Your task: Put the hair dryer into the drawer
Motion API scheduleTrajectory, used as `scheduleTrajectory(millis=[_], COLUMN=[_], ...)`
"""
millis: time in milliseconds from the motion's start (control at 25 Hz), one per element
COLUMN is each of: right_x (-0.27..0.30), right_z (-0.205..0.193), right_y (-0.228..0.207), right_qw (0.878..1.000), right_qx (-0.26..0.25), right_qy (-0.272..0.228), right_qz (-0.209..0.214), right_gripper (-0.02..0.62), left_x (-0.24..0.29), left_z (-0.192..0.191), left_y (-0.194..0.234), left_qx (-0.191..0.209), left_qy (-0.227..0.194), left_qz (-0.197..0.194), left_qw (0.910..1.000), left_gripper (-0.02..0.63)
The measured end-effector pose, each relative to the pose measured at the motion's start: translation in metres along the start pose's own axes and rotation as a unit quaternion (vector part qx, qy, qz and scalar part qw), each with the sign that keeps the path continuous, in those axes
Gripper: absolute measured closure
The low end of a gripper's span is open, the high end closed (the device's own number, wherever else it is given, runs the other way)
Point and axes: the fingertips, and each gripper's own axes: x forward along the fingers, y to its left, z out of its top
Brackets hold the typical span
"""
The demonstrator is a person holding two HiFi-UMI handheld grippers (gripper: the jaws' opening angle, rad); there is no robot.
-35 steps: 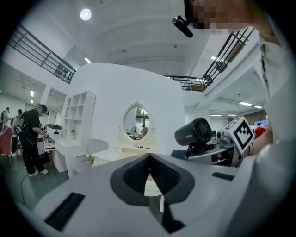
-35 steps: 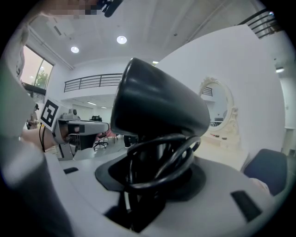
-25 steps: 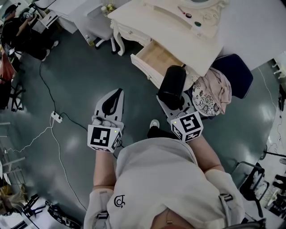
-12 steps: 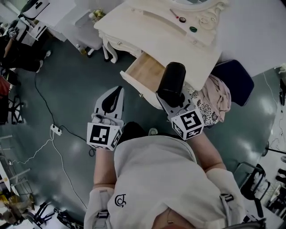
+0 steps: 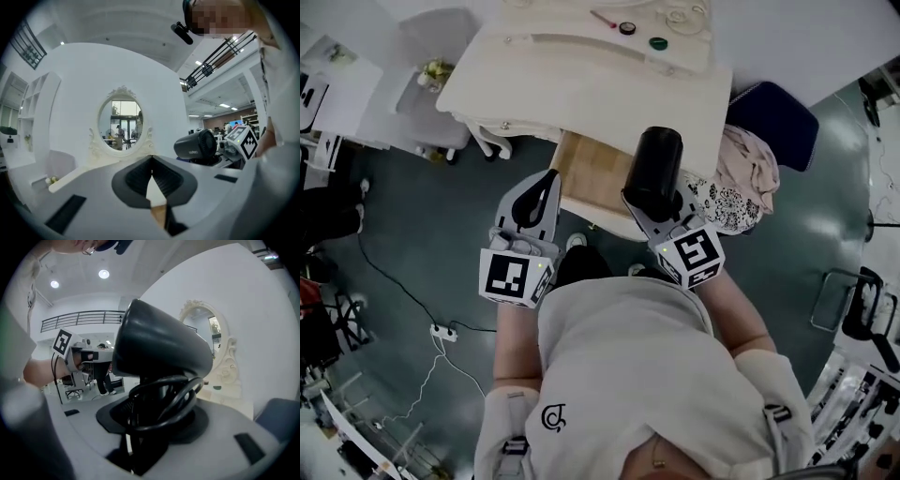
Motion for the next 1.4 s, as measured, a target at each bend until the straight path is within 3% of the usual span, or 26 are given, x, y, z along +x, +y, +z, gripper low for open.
scheduleTrajectory(millis=[280,440,560,720,960,1160,1400], right_x=[0.049,0.081,0.101,0.125,0.149,0.164,0.175], right_z=[-0.008,-0.023,-0.044,-0.086,-0.166,-0.23,-0.297], right_y=[-0.016,-0.017,-0.009,0.0,0.008,0.01,0.004], right_qw=[0.995,0.994,0.993,0.989,0.971,0.949,0.91], right_qx=[0.025,0.013,0.007,-0.021,-0.077,-0.084,-0.079], right_qy=[0.018,0.04,0.072,0.126,0.222,0.302,0.4], right_qz=[-0.095,-0.106,-0.095,-0.068,-0.036,0.013,0.069], right_gripper=[0.394,0.396,0.396,0.396,0.394,0.394,0.393], left_x=[0.048,0.061,0.066,0.07,0.07,0.068,0.063], left_z=[-0.009,-0.017,-0.029,-0.045,-0.089,-0.122,-0.147], left_y=[0.051,0.072,0.08,0.087,0.098,0.109,0.108], left_qx=[-0.013,-0.014,-0.018,-0.019,-0.043,-0.057,-0.067], left_qy=[-0.002,-0.015,-0.017,-0.018,0.013,0.037,0.065], left_qz=[-0.104,-0.145,-0.168,-0.164,-0.181,-0.165,-0.177], left_qw=[0.9945,0.9892,0.9855,0.9861,0.9825,0.984,0.9797], left_gripper=[0.592,0.592,0.592,0.594,0.594,0.594,0.594])
